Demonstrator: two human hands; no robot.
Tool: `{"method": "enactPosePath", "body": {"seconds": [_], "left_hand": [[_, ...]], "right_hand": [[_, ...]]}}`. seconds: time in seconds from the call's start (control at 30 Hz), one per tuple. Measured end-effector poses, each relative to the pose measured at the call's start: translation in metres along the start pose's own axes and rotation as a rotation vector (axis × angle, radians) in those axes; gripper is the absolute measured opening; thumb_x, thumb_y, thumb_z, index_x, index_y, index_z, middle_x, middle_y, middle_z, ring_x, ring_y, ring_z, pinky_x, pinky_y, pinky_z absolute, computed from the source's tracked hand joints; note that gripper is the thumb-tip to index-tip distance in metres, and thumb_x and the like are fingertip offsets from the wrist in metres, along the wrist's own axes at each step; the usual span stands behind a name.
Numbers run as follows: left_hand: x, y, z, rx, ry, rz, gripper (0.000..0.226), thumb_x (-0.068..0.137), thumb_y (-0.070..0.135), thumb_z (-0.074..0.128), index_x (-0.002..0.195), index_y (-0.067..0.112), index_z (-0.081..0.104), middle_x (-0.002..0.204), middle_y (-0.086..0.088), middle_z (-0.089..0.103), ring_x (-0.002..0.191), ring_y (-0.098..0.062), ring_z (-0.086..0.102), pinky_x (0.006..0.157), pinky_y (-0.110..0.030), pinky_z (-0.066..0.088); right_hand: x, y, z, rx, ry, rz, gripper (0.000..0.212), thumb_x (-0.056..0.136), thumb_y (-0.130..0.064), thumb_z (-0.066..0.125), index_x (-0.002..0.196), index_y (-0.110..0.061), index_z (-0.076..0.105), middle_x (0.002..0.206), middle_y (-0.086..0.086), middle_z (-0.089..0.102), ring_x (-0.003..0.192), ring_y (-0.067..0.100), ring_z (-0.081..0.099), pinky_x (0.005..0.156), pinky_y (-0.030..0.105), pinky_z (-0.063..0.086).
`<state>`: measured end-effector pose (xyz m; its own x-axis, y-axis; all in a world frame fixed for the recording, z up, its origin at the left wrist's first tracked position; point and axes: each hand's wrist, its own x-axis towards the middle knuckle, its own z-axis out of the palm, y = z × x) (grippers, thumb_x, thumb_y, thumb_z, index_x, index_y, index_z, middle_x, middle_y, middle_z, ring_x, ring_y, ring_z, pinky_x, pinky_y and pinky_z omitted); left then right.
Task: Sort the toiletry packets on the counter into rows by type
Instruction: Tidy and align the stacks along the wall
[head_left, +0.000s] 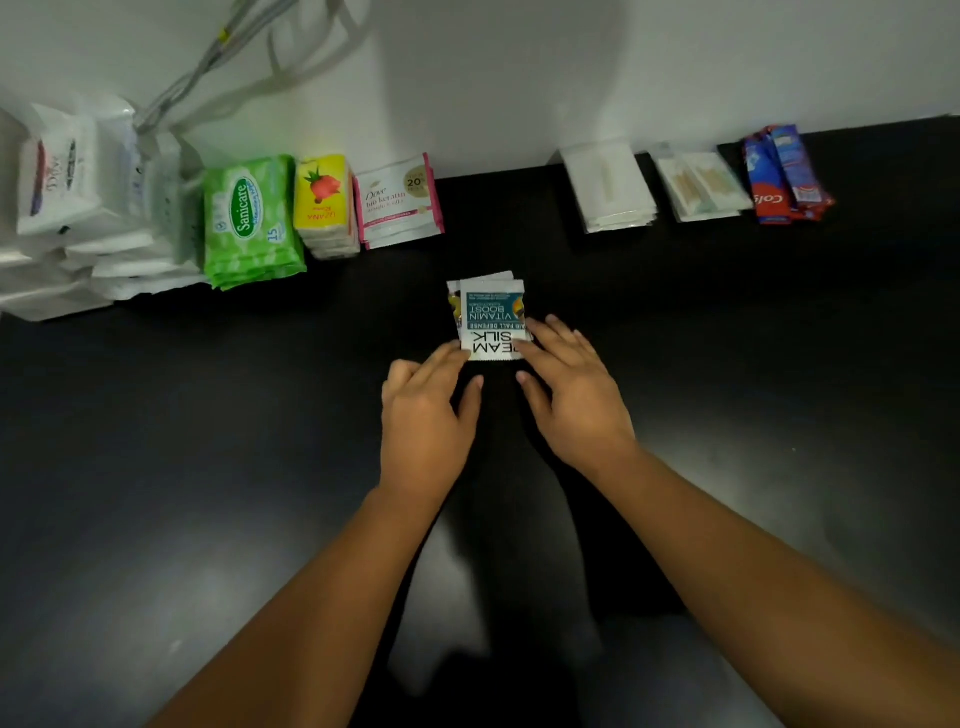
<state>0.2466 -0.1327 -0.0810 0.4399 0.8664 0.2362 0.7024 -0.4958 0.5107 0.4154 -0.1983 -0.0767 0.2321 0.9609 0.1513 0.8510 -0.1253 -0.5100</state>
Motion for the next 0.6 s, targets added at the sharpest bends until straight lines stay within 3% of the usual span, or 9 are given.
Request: {"method": "enactPosePath", "body": {"seconds": [0.1,0.2,0.33,0.47,0.6], "left_hand": [[-0.011,-0.002,-0.002,-0.045,0.035,0.017,0.035,0.092,0.028,0.069,0.125,0.016,0.067,0.126,0.007,0.067,0.096,-0.011,0.05,0.083,-0.034,0.052],[-0.009,0.0,-0.006,-0.083,0.036,-0.024,0.049,0.087,0.031,0.073,0.133,0.018,0.058,0.123,0.008,0.066,0.097,-0.007,0.044,0.083,-0.024,0.047],[0.005,0.007,-0.003,-0.001,-0.031,-0.005,0.064,0.084,0.041,0.074,0.14,0.023,0.05,0.126,0.011,0.063,0.097,-0.01,0.043,0.085,-0.028,0.037],[0.018,0.006,0.004,0.016,0.014,0.04,0.056,0.082,0.036,0.077,0.133,0.019,0.061,0.131,0.004,0.065,0.094,-0.018,0.05,0.082,-0.031,0.037],[0.019,0.003,0.009,0.022,0.065,0.039,0.048,0.081,0.036,0.079,0.124,0.02,0.067,0.129,0.004,0.067,0.09,-0.017,0.051,0.081,-0.03,0.04]], "right_hand": [[-0.021,-0.001,0.0,-0.005,0.02,-0.002,0.039,0.098,-0.022,0.056,0.136,-0.014,0.057,0.148,0.003,0.049,0.145,0.02,0.035,0.121,0.041,0.025],[-0.027,-0.002,-0.001,0.031,0.037,0.041,0.046,0.097,-0.024,0.056,0.142,-0.015,0.049,0.148,0.001,0.05,0.144,0.014,0.034,0.121,0.04,0.026],[-0.013,-0.002,-0.002,0.014,0.031,0.065,0.053,0.095,-0.029,0.061,0.144,-0.015,0.046,0.146,0.002,0.052,0.143,0.016,0.036,0.121,0.043,0.025],[0.003,0.001,-0.004,0.001,0.001,0.049,0.062,0.09,-0.041,0.066,0.143,-0.014,0.048,0.144,0.0,0.053,0.142,0.017,0.037,0.121,0.044,0.023],[0.01,0.002,-0.004,0.008,0.033,0.043,0.053,0.091,-0.033,0.066,0.138,-0.013,0.053,0.139,0.001,0.056,0.139,0.017,0.041,0.119,0.045,0.026]]}}
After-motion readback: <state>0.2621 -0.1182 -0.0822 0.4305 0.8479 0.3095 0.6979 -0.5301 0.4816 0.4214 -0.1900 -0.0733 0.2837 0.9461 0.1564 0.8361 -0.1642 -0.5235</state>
